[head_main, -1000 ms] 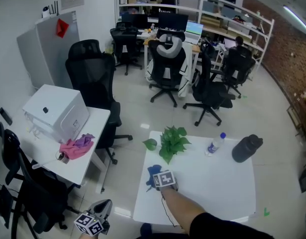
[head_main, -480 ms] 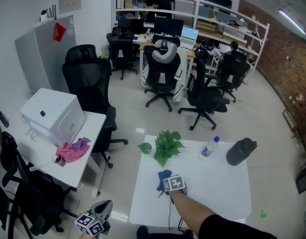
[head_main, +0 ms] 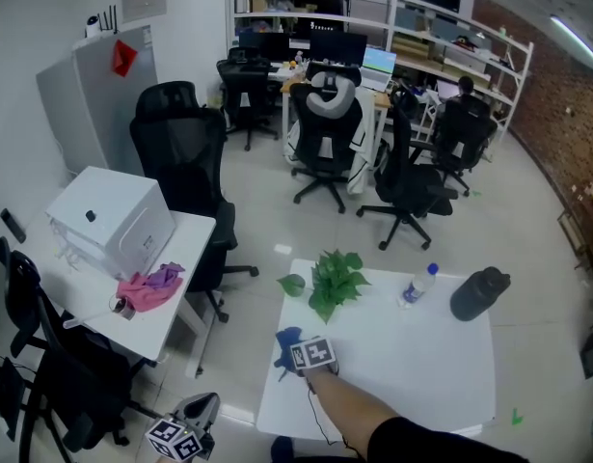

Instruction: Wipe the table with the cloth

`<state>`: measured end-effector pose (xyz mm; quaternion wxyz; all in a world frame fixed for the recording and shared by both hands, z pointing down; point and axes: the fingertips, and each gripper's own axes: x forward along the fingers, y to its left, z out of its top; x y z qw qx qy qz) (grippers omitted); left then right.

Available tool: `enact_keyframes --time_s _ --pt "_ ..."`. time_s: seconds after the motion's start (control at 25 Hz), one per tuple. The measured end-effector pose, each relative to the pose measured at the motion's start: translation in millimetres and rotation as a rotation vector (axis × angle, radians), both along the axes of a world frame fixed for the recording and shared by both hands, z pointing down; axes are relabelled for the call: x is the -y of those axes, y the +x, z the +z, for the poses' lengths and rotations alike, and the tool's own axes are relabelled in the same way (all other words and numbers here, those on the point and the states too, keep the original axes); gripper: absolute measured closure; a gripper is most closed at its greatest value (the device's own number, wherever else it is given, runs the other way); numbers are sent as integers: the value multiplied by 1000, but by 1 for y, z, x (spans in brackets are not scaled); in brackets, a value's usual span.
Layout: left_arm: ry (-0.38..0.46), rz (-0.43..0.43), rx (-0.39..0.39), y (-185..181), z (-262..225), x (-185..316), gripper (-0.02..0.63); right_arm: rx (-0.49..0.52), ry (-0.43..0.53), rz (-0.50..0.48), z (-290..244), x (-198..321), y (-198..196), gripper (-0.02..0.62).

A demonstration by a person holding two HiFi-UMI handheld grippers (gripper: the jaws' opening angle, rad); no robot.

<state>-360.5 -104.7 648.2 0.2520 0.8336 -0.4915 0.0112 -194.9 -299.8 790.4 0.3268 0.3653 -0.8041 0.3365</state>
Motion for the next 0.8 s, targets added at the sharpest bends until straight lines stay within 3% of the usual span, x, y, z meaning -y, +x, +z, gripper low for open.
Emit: enact_keyframes --time_s 0.16,0.4,0.52,0.6,0.8 --pt "-4 -3 -2 1 0 4 607 5 -19 62 1 6 38 499" --pt "11 37 -15 20 -9 13 607 -46 -28 170 1 -4 130 497" --pt "26 52 -20 24 -9 17 607 -75 -29 203 1 -6 151 497" --pt "30 55 -22 24 -7 16 607 -70 2 182 -7 -5 134 499" --pt "18 40 -20 17 -2 11 607 67 48 23 -26 0 24 500"
